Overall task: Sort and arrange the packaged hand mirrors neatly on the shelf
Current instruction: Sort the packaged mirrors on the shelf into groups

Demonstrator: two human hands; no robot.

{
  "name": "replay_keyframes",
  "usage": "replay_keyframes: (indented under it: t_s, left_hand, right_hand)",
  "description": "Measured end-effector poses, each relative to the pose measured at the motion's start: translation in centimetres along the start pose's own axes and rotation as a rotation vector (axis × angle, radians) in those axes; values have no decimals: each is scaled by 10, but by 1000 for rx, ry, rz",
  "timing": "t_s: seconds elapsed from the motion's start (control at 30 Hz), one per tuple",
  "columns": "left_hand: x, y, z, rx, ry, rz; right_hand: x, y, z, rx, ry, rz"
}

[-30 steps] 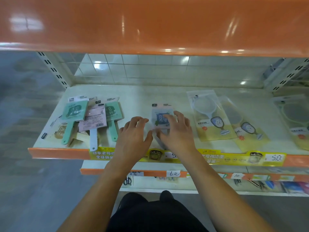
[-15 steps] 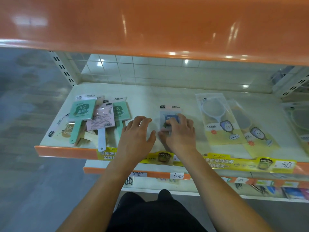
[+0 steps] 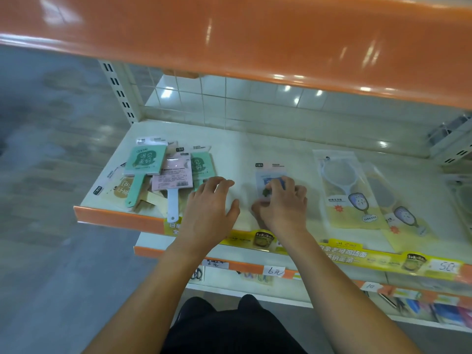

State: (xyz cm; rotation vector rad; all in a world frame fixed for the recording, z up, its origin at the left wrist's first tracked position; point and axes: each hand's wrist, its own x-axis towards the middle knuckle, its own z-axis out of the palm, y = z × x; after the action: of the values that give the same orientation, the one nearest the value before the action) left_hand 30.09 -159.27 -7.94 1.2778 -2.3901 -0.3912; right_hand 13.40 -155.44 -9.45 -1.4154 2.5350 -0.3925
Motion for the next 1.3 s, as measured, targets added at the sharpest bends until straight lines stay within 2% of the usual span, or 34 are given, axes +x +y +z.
replay_keyframes:
  t_s: [0.17, 0.47, 0.83, 1.3]
  left_hand:
    - [-2, -10, -10, -10, 34, -11]
    - [-5, -39, -35, 4, 94, -82]
    - [-24, -93, -58, 78, 168, -167]
    - [-24, -130, -70, 69, 121, -229]
  right_hand:
    - [1, -12, -3, 107, 30, -14]
    - [7, -62, -11, 181, 133, -212]
    - [11, -137, 6, 247, 65, -314]
    - [13, -172, 47, 261, 43, -321]
